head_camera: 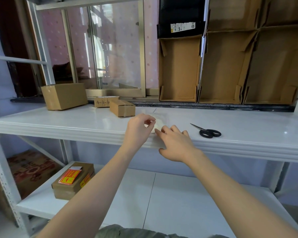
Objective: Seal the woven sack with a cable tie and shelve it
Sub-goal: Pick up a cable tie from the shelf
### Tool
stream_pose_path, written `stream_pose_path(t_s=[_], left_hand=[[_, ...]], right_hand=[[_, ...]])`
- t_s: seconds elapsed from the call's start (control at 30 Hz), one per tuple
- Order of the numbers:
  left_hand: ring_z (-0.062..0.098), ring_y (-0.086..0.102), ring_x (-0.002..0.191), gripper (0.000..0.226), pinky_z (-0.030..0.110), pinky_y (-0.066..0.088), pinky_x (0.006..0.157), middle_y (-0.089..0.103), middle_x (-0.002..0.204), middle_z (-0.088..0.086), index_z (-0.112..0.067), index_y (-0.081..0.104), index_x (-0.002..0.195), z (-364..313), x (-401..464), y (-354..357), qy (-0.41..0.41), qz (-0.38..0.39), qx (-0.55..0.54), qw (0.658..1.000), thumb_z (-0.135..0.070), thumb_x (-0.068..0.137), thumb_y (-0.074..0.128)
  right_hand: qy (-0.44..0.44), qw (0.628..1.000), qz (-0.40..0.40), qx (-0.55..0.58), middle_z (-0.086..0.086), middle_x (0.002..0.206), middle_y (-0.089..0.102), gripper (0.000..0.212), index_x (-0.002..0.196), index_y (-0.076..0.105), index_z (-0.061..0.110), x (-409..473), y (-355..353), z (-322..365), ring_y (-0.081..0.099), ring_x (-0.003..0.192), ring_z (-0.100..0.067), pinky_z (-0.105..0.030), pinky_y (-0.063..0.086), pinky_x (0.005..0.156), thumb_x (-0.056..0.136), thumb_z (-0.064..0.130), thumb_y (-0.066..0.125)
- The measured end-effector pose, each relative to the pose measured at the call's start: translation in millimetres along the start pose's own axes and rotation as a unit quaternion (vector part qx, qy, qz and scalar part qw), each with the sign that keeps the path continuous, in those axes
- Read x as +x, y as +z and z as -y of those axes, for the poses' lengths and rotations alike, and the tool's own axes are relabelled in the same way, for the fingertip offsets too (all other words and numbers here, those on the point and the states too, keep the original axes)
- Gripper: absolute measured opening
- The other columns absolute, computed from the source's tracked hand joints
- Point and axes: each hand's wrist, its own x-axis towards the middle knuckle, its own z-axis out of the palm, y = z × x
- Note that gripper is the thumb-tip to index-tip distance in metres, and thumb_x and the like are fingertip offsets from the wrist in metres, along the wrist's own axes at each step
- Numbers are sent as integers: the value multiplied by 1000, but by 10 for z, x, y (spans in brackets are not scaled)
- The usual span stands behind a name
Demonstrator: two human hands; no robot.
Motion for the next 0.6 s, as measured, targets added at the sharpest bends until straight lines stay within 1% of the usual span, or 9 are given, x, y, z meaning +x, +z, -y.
stream_pose_path(t_s=[0.1, 0.2, 0.27, 0.33, 0.4, 0.47, 0.53, 0.6], left_hand=[[9, 63, 77, 7, 30, 53, 66, 65, 82, -7, -18, 72, 86, 22, -107, -81, 17, -33, -20, 999, -18, 85, 66], [6, 61, 70, 5, 19, 44, 59, 66, 82, -7, -21, 71, 81, -51, -225, -253, 15, -79, -70, 994, -21, 85, 68], [5, 59, 69, 7, 11, 39, 58, 68, 81, -4, -22, 69, 77, -147, -307, -403, 21, -98, -102, 990, -20, 84, 70], [5, 59, 67, 10, 8, 38, 58, 68, 81, -3, -23, 67, 75, -262, -379, -555, 26, -106, -130, 985, -20, 82, 71], [7, 60, 62, 14, 8, 38, 57, 69, 80, -4, -28, 65, 72, -387, -445, -688, 20, -101, -162, 981, -20, 81, 72], [7, 60, 59, 15, 9, 39, 55, 70, 80, -4, -30, 65, 71, -513, -514, -789, 9, -74, -188, 979, -21, 80, 73], [7, 60, 58, 12, 10, 41, 55, 71, 81, -3, -26, 67, 71, -643, -601, -853, 2, -37, -203, 978, -20, 80, 73], [8, 60, 58, 15, 13, 43, 56, 71, 80, -7, -28, 67, 70, -769, -698, -898, 19, -15, -204, 979, -19, 79, 74]], right_hand=[[10, 1000, 9, 6, -2, 134, 38, 63, 143, 23, 19, 1, -2, 11, 32, 123, -26, -47, 32, 91, 86, 28, 49], [18, 999, 1, 37, 0, 142, 35, 63, 143, 22, 18, -64, -20, 9, 33, 124, -27, -48, 32, 94, 87, 26, 49], [13, 998, -29, 55, 2, 146, 30, 60, 141, 25, 18, -141, -55, 3, 34, 123, -27, -46, 33, 93, 87, 23, 49], [1, 994, -74, 76, 2, 148, 26, 57, 140, 26, 19, -239, -131, 7, 33, 125, -26, -44, 33, 94, 88, 23, 48], [-17, 987, -114, 108, 2, 145, 30, 52, 138, 30, 19, -357, -253, 27, 34, 124, -24, -43, 34, 95, 90, 24, 48], [-39, 978, -145, 144, 3, 138, 39, 45, 132, 38, 19, -489, -392, 63, 38, 123, -22, -42, 37, 94, 90, 26, 51], [-56, 968, -164, 181, 3, 128, 49, 37, 125, 47, 20, -634, -519, 111, 43, 119, -20, -42, 39, 94, 90, 27, 53], [-65, 959, -175, 214, 4, 118, 57, 29, 117, 55, 19, -791, -629, 163, 48, 113, -18, -40, 41, 92, 89, 28, 55]])
